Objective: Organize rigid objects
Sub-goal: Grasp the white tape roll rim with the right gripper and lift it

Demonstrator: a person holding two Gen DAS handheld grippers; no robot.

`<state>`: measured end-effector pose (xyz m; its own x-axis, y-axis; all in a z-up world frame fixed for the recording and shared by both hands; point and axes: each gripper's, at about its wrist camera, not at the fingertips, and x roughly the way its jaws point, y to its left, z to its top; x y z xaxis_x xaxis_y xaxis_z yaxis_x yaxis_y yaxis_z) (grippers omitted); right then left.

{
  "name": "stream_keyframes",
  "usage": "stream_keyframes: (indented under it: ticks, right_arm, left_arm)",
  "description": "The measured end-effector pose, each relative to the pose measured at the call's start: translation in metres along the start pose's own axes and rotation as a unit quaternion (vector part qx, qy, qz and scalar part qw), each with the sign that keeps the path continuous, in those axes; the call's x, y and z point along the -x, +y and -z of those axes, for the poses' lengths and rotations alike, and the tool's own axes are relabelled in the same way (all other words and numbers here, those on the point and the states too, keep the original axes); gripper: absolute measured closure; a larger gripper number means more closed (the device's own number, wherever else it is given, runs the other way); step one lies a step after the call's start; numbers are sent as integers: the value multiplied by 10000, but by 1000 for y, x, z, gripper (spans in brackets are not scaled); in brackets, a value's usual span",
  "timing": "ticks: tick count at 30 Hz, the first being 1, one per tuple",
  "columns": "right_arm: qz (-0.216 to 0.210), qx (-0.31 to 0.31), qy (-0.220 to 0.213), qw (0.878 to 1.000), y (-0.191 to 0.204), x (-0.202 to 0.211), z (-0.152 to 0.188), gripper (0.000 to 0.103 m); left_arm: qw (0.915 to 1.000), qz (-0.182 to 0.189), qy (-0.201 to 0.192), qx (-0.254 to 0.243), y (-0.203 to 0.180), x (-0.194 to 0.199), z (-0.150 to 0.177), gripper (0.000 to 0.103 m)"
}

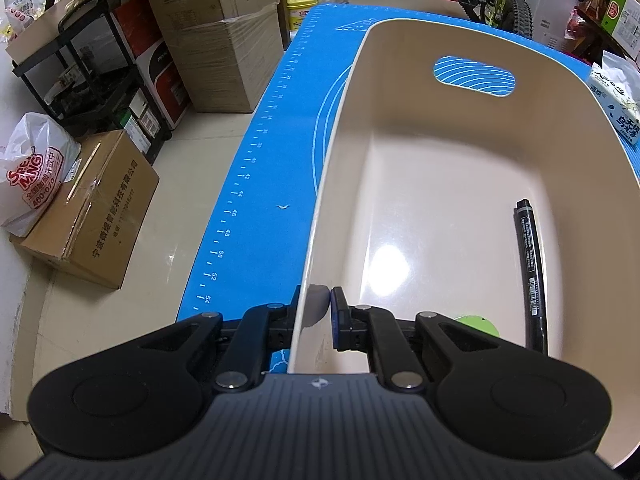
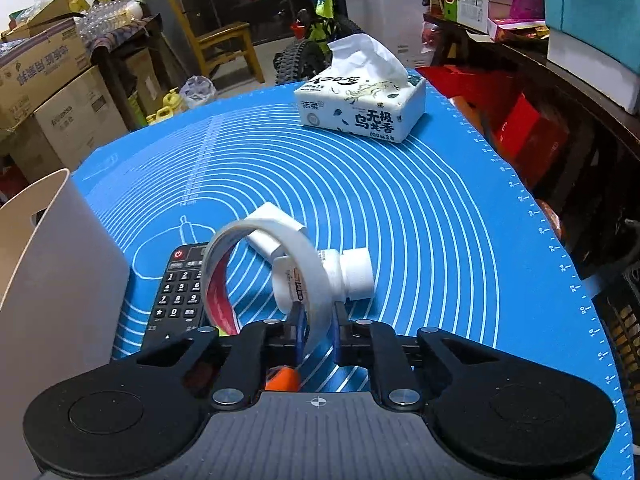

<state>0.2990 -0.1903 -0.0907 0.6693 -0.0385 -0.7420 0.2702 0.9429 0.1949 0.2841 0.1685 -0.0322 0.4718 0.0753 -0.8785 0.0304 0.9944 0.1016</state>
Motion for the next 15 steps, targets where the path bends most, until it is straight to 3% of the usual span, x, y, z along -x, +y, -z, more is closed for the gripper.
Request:
stream_keyframes:
  ticks: [15]
  right_arm:
    - [29, 242, -493, 9985, 12, 38, -13, 88]
  left_arm:
    - [10000, -7, -9, 26, 0, 0, 0, 89]
